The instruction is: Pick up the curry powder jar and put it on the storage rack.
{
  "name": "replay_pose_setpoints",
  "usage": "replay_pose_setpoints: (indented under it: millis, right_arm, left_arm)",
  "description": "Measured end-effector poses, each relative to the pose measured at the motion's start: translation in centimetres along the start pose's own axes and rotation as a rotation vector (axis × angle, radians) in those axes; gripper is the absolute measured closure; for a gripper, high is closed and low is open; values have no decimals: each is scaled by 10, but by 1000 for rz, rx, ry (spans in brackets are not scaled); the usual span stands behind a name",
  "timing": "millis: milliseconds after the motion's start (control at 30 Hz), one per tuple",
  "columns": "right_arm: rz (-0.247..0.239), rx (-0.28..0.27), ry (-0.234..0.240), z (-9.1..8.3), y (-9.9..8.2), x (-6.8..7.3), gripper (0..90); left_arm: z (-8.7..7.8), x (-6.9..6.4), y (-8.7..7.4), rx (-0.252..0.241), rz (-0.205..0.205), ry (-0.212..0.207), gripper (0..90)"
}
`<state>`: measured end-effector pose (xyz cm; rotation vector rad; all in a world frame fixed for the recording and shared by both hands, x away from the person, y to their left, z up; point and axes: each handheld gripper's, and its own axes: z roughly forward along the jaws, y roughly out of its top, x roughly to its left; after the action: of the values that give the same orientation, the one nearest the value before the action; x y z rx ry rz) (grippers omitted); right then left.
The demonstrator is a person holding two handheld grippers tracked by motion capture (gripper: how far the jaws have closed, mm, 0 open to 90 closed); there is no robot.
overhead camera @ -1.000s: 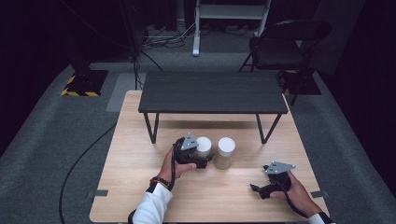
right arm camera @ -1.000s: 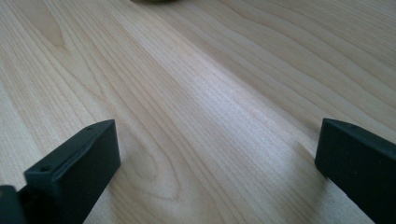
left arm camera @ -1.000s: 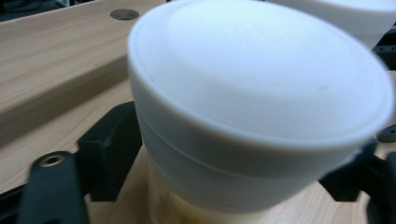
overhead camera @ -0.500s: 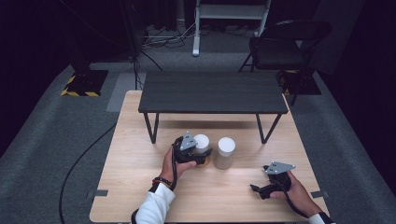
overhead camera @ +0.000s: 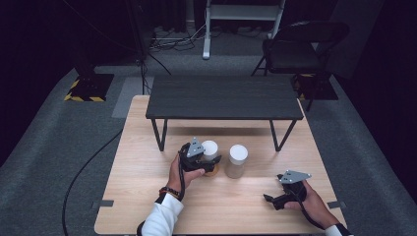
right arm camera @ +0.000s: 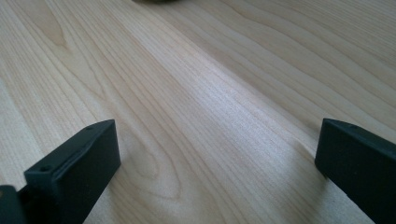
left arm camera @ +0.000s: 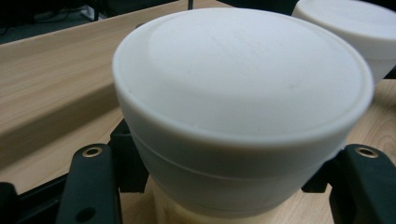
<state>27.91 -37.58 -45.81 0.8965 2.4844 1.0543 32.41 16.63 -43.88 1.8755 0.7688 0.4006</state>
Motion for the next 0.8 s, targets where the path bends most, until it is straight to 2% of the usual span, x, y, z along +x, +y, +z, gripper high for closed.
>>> replay_pose_setpoints:
  millis: [100,367,500,800]
  right_arm:
    - [0,0,0,0,0,0,0]
    - [0,0,0,0,0,0,0]
    - [0,0,0,0,0,0,0]
    - [0,0,0,0,0,0,0]
  left_arm:
    - [-5,-1,7,2,2,5,350]
    - [-18,1,22,-38,-17,-7,350]
    - [-23,1,32,-43,-9,1,350]
    - [-34,4,59,-59,14,-11,350]
